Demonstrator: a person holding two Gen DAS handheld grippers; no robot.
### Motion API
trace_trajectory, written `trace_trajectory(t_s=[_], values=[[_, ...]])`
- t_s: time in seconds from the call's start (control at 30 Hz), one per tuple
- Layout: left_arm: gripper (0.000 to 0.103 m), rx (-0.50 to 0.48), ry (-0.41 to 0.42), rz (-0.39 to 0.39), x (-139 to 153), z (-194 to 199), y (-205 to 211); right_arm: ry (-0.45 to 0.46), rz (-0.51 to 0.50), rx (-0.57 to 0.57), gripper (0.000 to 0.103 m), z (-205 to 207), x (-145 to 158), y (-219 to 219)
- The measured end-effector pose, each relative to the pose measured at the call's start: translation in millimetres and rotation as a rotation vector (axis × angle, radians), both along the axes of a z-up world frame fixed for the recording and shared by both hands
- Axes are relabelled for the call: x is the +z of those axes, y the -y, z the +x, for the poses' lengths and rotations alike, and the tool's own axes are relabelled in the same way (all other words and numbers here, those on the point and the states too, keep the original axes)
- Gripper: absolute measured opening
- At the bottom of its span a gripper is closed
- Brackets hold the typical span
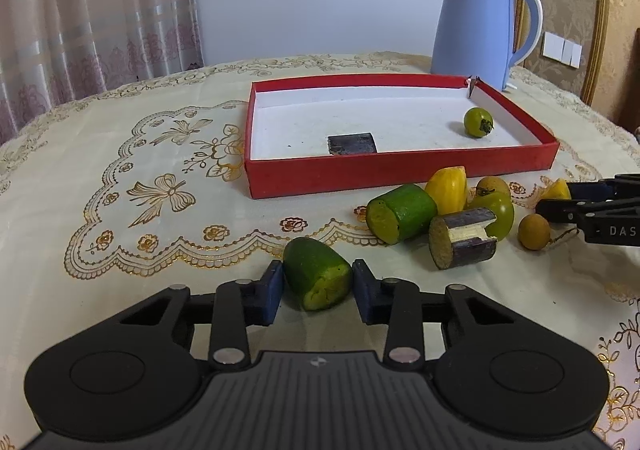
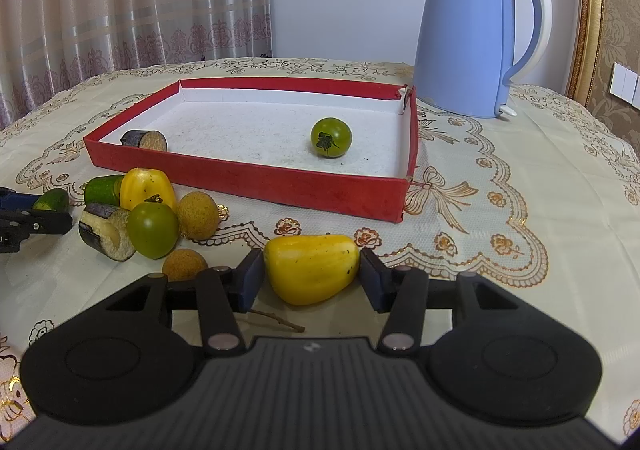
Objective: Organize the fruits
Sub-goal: 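Lift the cucumber piece with the left gripper and lower it into the tray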
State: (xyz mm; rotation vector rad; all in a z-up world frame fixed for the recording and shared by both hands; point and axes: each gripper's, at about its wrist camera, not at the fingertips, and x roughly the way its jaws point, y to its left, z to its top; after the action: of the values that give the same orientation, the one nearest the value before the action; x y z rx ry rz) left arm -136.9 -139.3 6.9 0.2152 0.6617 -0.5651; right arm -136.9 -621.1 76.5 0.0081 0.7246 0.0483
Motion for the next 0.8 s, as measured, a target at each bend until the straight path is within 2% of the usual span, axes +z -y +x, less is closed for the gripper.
trace_trajectory(t_s=[0.2,0.47,0.67,0.8], values=[[0.036,0.001,0.008,-0.03,2.7,-1.6,-2.2,0.001,0.004,0.0,0.05,-0.1,0.1,0.3],[0.036,-0.034,0.097,-0.042,30.3,-5.1,4.7,0.001,0.005,-0.001,0.05,0.1,-0.2,1.0],[0.036,-0.058,0.162,-0.038,59.0,26.2,33.4,0.002,0.007,-0.001,0.05,0.0,0.0,0.6],[0.036,-0.054,0.189,-0.047,65.8,53.7,59.3,0.001,-0.007,0.0,0.05,0.2,-0.7,-1.6]])
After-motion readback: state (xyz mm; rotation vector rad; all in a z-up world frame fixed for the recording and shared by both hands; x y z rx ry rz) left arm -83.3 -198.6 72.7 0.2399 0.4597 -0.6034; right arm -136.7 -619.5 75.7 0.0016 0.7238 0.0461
